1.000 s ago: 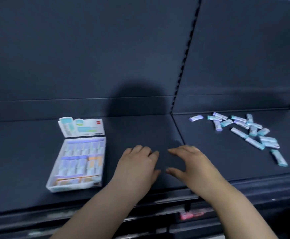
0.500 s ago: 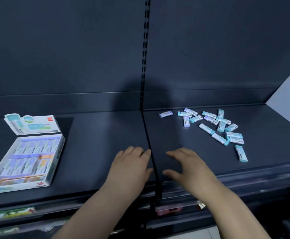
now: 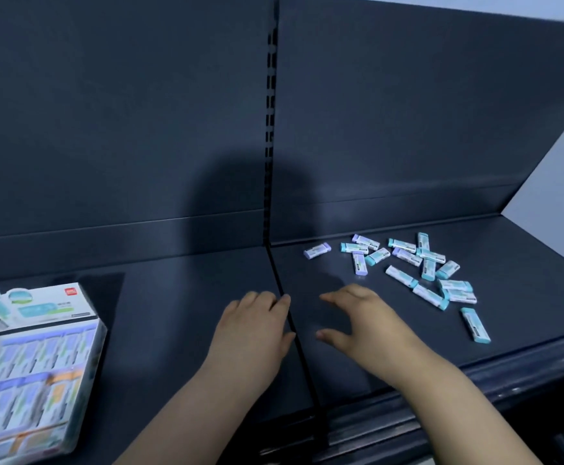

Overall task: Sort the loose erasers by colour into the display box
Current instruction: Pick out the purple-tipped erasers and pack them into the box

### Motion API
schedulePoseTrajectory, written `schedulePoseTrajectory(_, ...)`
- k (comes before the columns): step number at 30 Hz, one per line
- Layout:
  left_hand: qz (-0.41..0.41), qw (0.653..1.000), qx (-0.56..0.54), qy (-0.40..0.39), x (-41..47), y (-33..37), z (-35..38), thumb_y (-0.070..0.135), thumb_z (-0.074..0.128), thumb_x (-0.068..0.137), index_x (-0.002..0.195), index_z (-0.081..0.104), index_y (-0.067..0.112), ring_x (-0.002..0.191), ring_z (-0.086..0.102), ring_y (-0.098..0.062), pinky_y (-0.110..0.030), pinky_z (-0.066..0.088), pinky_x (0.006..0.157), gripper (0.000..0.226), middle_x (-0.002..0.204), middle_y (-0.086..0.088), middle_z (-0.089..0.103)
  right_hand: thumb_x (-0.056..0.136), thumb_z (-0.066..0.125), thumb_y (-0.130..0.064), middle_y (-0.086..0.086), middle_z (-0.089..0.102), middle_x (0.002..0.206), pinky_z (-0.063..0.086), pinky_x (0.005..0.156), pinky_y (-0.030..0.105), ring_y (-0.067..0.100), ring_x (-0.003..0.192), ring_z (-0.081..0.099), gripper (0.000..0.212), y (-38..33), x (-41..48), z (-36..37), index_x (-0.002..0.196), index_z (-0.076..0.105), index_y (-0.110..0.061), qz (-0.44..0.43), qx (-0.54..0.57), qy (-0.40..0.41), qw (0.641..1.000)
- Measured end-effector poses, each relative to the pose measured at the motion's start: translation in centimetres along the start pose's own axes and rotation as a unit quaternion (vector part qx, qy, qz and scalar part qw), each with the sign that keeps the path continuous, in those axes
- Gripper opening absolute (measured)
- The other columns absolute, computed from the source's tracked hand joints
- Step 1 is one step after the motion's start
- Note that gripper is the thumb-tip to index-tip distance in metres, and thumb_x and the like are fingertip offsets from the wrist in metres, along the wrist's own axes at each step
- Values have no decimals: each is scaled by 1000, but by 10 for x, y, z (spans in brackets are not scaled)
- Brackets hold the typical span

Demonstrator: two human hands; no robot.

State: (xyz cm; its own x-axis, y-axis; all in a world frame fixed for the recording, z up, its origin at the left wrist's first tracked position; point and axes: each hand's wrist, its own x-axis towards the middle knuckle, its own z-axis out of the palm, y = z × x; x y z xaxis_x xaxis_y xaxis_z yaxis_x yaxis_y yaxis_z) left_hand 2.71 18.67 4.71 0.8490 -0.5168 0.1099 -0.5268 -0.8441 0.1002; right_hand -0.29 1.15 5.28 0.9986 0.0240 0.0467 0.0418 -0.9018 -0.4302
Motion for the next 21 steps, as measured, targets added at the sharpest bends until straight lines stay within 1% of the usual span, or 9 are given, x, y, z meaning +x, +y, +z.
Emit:
schedulePoseTrajectory(4,-11,1000,4,-4,9,1,2,44,37,97,148,18,24,128,32,-15,-28,26,104,58,139,6,36,80,66,-45,-9,46,128,35,104,25,9,123,40,60,11,13,-1,134,45,-28,-4,-1,-9,1000)
schedulePoseTrajectory(7,-24,1000,10,-14,20,12,7,44,37,97,148,17,23,129,31,-16,-28,25,105,58,141,5,35,80,65,-45,-8,46,127,35,105,27,10,124,39,61,25,23,-5,134,44,-27,-23,-9,-22,999)
schedulePoseTrajectory(9,-34,999,11,-19,30,22,11,43,37,97,148,17,23,130,30,-16,-29,24,105,58,142,5,34,81,65,-43,-7,46,128,33,105,24,10,124,39,60,38,29,-8,134,44,-26,-36,-15,-33,999)
schedulePoseTrajectory(11,-44,999,13,-16,40,37,14,43,37,97,148,18,23,129,30,-17,-28,25,105,58,141,5,35,80,66,-42,-7,46,129,32,105,21,10,124,39,61,55,33,-15,134,44,-25,-51,-17,-40,998)
schedulePoseTrajectory(16,-70,997,32,-24,70,82,21,42,38,97,147,21,22,131,30,-18,-29,25,104,56,142,3,36,80,65,-44,-7,46,131,32,106,25,10,125,38,61,104,47,-45,134,44,-26,-68,-35,-71,995)
schedulePoseTrajectory(21,-117,992,37,-36,95,119,29,42,40,96,145,26,23,130,31,-20,-30,25,104,55,140,2,38,80,67,-43,-4,49,125,36,100,25,13,117,46,58,148,62,-65,131,47,-24,-80,-46,-86,992)
